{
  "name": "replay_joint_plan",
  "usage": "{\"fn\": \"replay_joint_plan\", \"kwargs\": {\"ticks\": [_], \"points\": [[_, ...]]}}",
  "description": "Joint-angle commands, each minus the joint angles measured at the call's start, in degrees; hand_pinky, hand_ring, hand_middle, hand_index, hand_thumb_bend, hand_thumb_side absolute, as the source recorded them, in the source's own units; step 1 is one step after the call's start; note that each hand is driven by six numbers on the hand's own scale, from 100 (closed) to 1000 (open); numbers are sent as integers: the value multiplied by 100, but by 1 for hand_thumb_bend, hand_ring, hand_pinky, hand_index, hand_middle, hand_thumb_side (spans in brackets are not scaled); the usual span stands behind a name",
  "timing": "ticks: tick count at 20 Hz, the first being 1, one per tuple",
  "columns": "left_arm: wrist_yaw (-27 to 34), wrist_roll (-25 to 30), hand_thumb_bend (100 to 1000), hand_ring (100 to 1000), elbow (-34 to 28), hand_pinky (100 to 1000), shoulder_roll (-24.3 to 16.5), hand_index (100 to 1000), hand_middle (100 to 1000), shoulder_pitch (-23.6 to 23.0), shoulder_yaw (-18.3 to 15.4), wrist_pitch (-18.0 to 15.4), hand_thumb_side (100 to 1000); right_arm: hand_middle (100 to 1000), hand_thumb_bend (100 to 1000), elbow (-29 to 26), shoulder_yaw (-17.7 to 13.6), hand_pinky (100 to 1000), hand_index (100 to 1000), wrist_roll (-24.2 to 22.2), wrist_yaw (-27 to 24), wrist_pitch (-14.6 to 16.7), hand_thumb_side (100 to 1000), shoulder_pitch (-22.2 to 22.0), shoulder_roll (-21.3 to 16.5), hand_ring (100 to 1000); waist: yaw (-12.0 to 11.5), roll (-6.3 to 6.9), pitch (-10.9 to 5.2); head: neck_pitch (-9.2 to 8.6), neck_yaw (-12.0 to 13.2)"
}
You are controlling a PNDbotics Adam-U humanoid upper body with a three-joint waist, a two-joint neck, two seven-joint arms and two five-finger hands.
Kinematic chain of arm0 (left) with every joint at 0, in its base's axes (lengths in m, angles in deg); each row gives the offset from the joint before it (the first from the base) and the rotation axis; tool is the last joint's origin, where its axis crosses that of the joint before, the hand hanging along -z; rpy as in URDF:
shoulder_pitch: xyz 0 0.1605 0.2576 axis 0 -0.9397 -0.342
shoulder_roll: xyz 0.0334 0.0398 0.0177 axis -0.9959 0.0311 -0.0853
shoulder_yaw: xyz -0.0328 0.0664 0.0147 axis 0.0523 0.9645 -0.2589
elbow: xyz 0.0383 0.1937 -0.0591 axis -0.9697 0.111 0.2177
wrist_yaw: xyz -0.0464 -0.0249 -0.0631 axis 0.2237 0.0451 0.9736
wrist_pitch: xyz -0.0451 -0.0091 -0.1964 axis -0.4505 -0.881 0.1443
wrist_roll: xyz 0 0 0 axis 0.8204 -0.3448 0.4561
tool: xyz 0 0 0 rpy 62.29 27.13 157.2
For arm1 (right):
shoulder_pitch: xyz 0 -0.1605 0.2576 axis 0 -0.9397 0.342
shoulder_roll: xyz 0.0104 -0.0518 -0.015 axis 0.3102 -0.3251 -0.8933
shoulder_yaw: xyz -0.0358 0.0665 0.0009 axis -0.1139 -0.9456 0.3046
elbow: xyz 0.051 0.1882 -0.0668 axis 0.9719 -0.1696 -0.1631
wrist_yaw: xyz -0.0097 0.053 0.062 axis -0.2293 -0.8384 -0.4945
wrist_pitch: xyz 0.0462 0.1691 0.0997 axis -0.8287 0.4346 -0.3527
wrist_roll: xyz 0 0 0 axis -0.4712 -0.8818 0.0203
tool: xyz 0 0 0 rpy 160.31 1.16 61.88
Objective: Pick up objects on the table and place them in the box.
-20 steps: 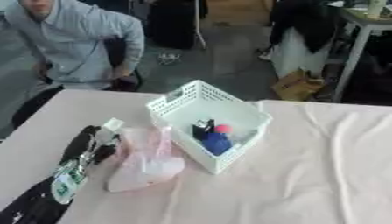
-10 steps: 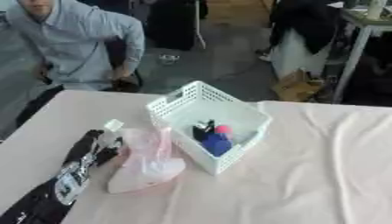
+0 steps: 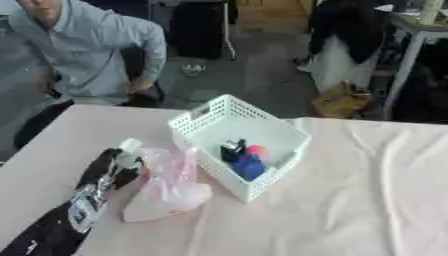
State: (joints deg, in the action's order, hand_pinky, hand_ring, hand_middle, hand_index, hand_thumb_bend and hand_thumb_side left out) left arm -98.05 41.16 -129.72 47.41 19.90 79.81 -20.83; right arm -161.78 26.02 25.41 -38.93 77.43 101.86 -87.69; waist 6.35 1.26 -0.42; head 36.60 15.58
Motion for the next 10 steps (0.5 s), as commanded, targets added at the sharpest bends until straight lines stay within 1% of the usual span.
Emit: {"fn": "replay_joint_plan", "kwargs": {"ticks": [1, 10], "points": [[-38, -59, 365, 1000, 14, 1000, -64, 1000, 1000, 127, -95, 1, 859, 737, 100, -87, 21, 801, 698, -31, -77, 2, 979, 71, -24, 839, -1, -16, 16, -70, 17], [-70, -179, 337, 1000, 192, 1000, 66, 1000, 1000, 246, -158, 35, 861, 736, 100, -87, 30, 801, 697, -59, -108, 2, 976, 77, -17, 839, -3, -26, 23, -91, 30]]}}
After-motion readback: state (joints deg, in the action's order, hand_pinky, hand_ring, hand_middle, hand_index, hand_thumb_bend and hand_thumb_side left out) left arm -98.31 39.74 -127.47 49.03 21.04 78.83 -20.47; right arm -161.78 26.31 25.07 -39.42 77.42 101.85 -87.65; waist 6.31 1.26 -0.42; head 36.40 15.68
